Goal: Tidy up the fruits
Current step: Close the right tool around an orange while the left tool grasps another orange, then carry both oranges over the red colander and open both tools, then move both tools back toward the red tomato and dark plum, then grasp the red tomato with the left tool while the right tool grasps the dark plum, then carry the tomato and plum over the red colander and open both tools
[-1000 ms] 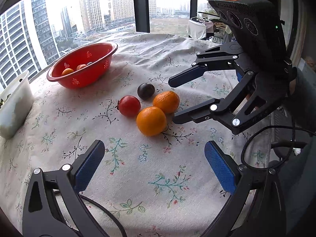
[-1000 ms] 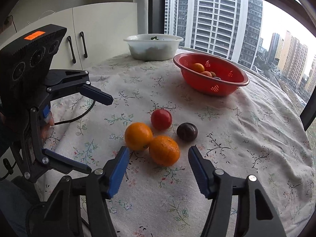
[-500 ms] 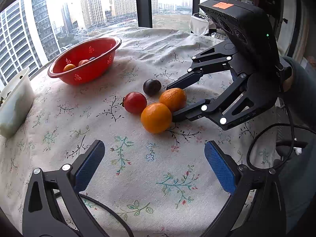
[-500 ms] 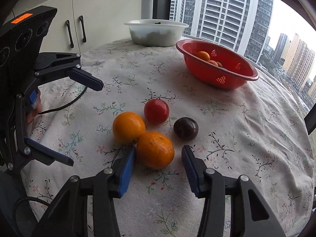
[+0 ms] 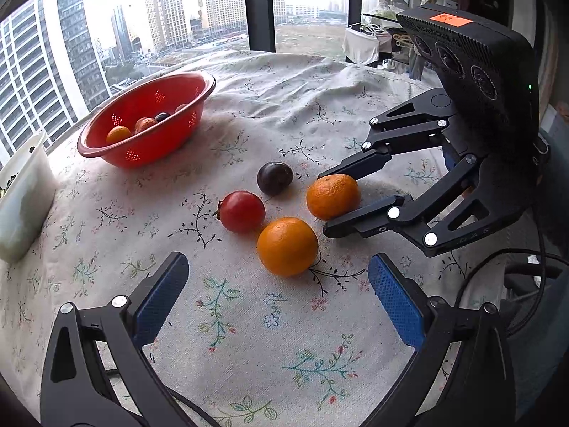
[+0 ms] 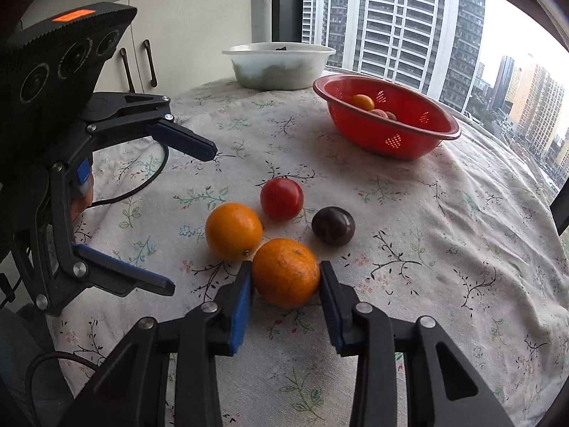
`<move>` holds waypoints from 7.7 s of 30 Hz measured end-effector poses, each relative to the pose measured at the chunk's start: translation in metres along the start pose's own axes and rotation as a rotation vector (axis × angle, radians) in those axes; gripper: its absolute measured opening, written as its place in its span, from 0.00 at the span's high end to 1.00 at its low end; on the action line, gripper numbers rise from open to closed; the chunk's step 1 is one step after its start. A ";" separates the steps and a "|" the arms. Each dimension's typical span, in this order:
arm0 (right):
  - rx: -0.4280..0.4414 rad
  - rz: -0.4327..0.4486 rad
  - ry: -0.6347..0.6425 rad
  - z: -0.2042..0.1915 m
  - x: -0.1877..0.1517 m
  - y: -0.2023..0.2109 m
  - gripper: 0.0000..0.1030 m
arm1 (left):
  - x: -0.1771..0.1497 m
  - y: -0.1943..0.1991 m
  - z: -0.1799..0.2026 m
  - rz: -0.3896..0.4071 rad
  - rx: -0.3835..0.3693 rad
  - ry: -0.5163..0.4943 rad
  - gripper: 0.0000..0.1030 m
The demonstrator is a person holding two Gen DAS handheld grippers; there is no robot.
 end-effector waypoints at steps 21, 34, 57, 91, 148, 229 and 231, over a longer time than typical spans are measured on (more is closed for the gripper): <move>0.008 0.002 -0.106 0.015 -0.013 0.012 0.62 | 0.001 -0.029 -0.004 -0.063 -0.005 0.056 0.64; 0.019 -0.005 -0.119 0.012 -0.020 0.012 0.62 | 0.001 -0.025 -0.002 -0.032 -0.009 0.061 0.65; -0.046 0.049 -0.199 0.054 -0.001 0.029 0.63 | 0.020 0.053 -0.053 0.119 0.055 0.124 0.65; -0.104 0.054 -0.165 0.136 0.176 -0.076 0.63 | 0.123 -0.024 -0.201 -0.001 0.152 0.120 0.65; -0.047 0.191 -0.252 0.126 0.120 -0.012 0.14 | 0.074 0.009 -0.112 0.092 0.111 -0.003 0.01; -0.029 -0.059 0.032 0.029 0.041 -0.040 0.55 | -0.028 0.027 -0.025 0.035 -0.005 0.081 0.66; -0.025 -0.065 0.055 0.026 0.040 -0.042 0.58 | -0.027 0.027 -0.025 0.038 -0.006 0.081 0.66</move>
Point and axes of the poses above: each gripper's, at about its wrist camera, not at the fingertips, and y roughly against the way its jaws point, z to its right, x to its top, the point moved 6 cm from there along -y, roughly the way its jaws point, and after that the axes turned 14 degrees about -x, right-handed, at the moved point
